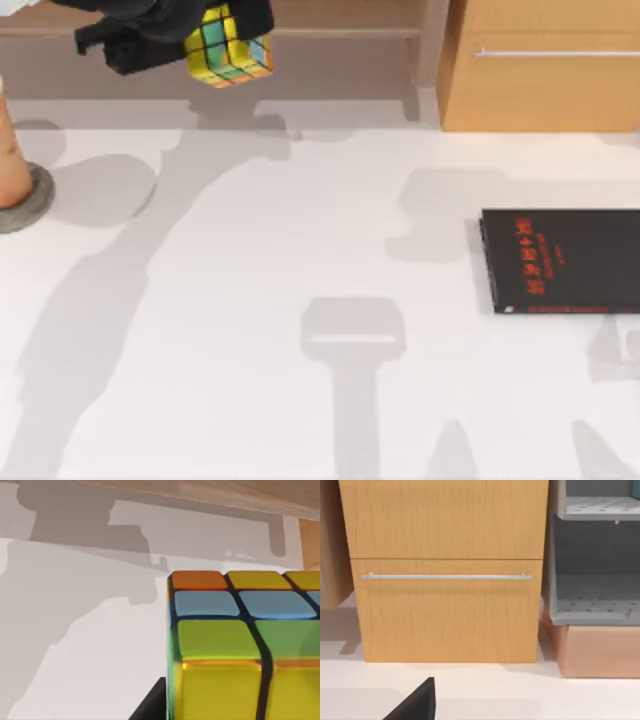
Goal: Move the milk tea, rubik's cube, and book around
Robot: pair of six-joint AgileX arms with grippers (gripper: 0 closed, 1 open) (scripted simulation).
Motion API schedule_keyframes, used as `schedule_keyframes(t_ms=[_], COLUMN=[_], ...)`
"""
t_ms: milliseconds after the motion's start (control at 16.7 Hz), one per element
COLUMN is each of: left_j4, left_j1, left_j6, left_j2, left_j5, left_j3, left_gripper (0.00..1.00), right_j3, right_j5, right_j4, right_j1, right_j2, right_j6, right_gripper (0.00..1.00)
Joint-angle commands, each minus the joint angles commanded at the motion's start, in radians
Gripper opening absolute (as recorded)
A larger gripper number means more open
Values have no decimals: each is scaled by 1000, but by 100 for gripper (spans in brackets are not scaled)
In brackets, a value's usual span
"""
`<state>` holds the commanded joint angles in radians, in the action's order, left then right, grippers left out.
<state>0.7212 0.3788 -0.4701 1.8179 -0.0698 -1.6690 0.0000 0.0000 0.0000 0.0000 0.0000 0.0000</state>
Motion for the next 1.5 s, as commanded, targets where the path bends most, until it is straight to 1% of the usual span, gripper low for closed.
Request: schedule_keyframes(t_ms=[360, 540, 720, 900, 1200, 1320, 1500], left_j4=[-429, -627, -773, -833, -830, -830, -825], left_j1=[-220, -330, -418, -460, -455, -438, -405], left_j6=[283, 391, 461, 486, 489, 510, 550], left_j2=[-263, -311, -312, -303, -304, -279, -203], left_j5=[-40, -48, -49, -46, -44, -35, -14], left_j3=[172, 226, 256, 265, 260, 229, 138], left_gripper=[0, 0, 0, 0, 0, 0, 0], right_j3=[0, 0, 0, 0, 0, 0, 0], right_j5=[0, 0, 0, 0, 0, 0, 0], right_j4=[0, 0, 0, 0, 0, 0, 0], right_j1=[0, 0, 0, 0, 0, 0, 0], right_j2=[0, 0, 0, 0, 0, 0, 0], right_j6=[0, 0, 0, 0, 0, 0, 0], right_gripper=[100, 100, 100, 100, 100, 100, 100])
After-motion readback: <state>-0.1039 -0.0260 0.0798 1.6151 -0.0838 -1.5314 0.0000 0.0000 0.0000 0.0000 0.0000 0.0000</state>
